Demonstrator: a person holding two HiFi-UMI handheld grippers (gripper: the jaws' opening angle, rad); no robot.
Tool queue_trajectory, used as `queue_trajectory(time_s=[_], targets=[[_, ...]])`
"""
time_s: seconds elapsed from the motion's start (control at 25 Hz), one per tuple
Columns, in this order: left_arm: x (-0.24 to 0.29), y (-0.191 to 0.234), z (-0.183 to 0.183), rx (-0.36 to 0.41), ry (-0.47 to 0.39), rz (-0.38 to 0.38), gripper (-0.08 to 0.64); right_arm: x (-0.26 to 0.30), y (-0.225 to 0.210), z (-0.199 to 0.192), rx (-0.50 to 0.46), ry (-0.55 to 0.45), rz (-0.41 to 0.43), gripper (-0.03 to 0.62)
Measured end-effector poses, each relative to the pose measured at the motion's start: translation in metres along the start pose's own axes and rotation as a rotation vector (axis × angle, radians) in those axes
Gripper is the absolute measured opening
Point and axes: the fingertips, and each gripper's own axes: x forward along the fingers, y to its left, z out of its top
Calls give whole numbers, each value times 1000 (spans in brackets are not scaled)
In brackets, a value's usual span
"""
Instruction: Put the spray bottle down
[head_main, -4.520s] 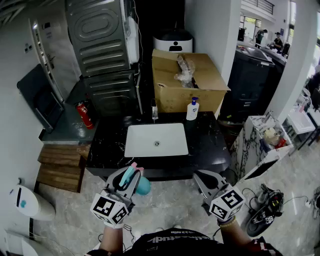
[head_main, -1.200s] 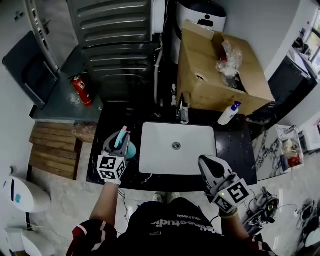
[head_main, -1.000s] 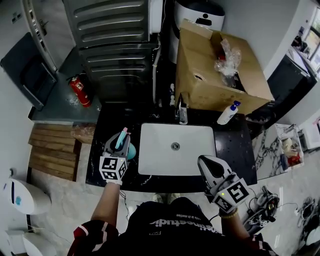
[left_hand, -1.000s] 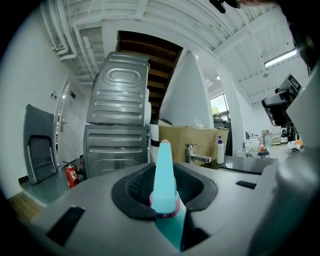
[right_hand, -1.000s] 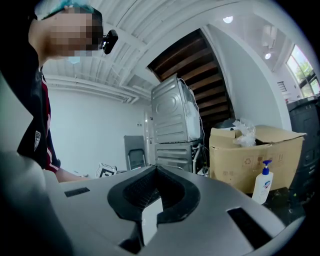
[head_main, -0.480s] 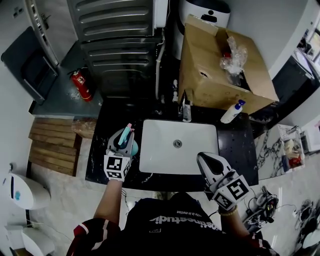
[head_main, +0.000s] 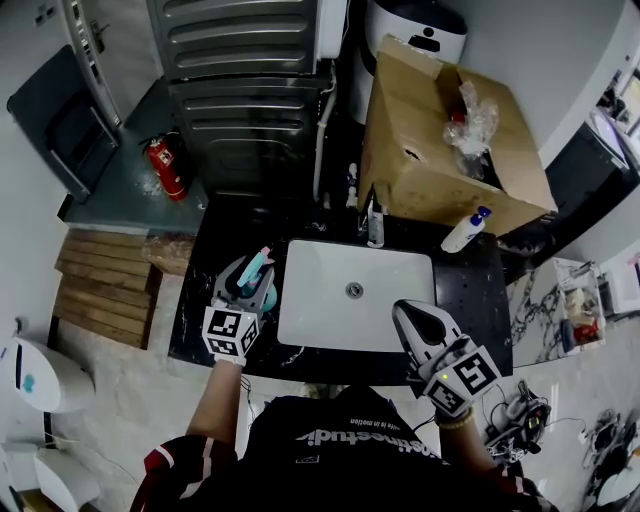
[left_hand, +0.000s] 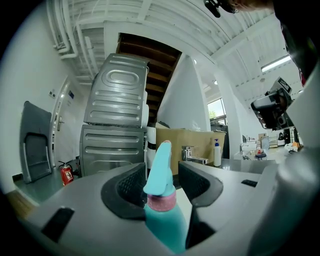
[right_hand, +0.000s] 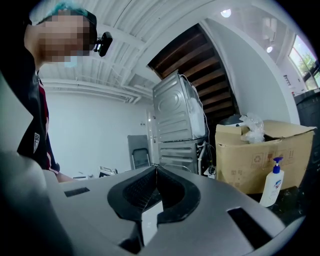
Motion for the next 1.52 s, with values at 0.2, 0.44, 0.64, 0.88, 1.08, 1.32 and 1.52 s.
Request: queue_trajectory(time_s=[0.2,0.44,0.64,0.88,1.08,1.32,1.52], targets=[[-17,1,1,1,13,50,246,0,0,-9,11,34,-3,38],[-59,20,30,56,-7,177,284,-8,-13,-15,14,50,-45,39],[-73,20,76,2,-50,164,265,-16,-30,-19,31,62,-80,40],[-65,-7,123,37,-93,64,245,-17,-33,-15,18,65,-90,39],[-56,-27,149,-57,-140,-22,228,-20,-32,-9,5,55,-92,39],[-40,-60,158,-33,-140,-119,221,-23,-31,-9,10,46,-101,39],[-29,-98,144,5,-108,-214,219,-23,-31,-12,25,53,-98,38]])
